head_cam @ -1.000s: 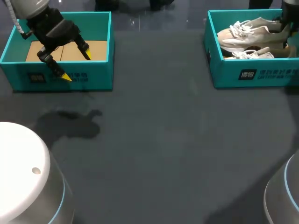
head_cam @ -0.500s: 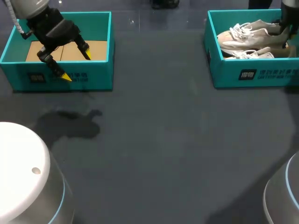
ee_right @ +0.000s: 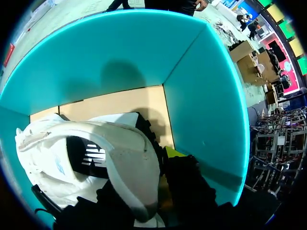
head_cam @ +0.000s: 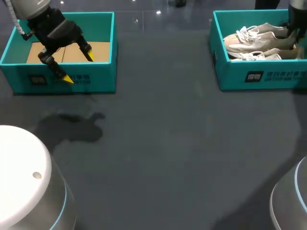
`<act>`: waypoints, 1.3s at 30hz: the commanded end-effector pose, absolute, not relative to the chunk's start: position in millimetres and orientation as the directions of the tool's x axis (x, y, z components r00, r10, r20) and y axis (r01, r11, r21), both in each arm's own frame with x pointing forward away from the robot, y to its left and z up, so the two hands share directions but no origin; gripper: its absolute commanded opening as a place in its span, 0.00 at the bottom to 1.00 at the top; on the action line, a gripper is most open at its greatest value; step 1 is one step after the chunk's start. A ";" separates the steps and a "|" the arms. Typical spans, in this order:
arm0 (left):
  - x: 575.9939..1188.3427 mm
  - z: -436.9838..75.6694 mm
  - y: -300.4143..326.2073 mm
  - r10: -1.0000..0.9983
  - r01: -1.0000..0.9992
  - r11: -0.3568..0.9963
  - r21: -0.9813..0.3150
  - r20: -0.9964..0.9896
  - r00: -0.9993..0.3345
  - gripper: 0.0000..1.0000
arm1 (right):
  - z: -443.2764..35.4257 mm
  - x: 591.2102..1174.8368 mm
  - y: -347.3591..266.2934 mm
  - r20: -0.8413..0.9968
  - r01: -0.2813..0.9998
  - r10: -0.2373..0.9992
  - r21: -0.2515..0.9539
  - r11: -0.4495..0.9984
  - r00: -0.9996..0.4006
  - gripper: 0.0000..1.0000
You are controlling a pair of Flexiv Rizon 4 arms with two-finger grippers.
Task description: Take the shoe out of the shoebox, open the shoe tongue, remove and reinsert the insole, then place the shoe into the shoebox
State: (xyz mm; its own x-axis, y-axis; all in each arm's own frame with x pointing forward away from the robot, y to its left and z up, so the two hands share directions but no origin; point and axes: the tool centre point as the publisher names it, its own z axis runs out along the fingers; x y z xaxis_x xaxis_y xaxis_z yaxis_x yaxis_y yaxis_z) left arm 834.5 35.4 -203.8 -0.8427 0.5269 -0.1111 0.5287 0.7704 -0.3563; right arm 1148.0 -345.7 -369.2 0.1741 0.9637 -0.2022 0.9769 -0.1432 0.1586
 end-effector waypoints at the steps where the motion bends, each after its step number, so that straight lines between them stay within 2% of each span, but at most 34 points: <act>1: 834.6 -203.7 35.8 0.528 0.529 0.771 -0.355 -0.110 -0.842 1.00 | -371.8 1157.2 -345.4 -0.204 0.979 0.964 0.144 -0.144 0.172 0.00; 12: 834.6 -203.7 35.8 0.528 0.529 0.771 -0.355 -0.110 -0.842 1.00 | -380.8 1161.2 -345.6 -0.202 0.983 0.965 0.114 -0.147 0.168 0.01; 15: 834.6 -203.7 35.8 0.528 0.529 0.771 -0.355 -0.110 -0.842 1.00 | -381.6 1161.1 -346.0 -0.201 0.983 0.965 0.112 -0.149 0.169 0.14; 18: 834.6 -203.7 35.8 0.528 0.529 0.771 -0.355 -0.110 -0.842 1.00 | -380.6 1160.9 -346.8 -0.198 0.982 0.965 0.113 -0.151 0.171 0.19; 39: 834.6 -203.7 35.8 0.528 0.529 0.771 -0.355 -0.110 -0.842 1.00 | -369.8 1160.2 -341.2 -0.186 0.982 0.968 0.123 -0.145 0.166 0.45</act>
State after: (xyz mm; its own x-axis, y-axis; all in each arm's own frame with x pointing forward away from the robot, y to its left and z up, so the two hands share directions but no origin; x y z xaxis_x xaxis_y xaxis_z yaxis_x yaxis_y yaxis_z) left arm 834.5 35.4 -203.8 -0.8427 0.5269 -0.1111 0.5287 0.7704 -0.3563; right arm 1160.6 -342.3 -373.5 0.1667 0.9688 -0.1834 0.9814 -0.1451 0.1258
